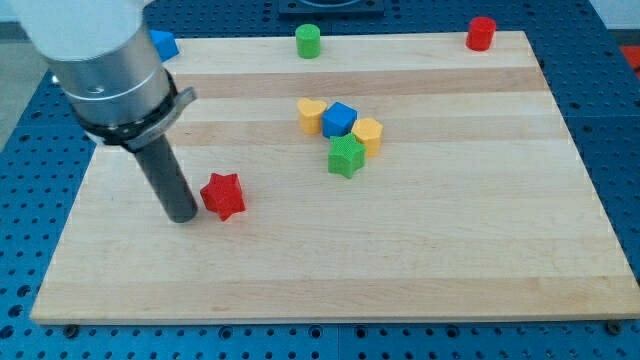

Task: Slide the red star towards the green star

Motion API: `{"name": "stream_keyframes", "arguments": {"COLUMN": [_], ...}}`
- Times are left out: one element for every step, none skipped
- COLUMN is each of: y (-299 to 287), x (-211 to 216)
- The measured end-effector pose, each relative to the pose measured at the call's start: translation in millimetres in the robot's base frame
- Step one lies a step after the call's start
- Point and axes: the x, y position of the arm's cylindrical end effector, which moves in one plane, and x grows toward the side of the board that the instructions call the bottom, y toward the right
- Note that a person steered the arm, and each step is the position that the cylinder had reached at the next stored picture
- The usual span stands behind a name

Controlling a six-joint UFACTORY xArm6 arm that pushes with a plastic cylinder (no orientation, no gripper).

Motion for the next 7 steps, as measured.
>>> {"name": "stream_keyframes", "arguments": {"y": [24.2, 46.1, 56.4, 53.0, 40.1, 34.2, 33.9], "x": [-0.9, -5.7, -9.0, -9.0, -16.2, -35.3, -46.9]}}
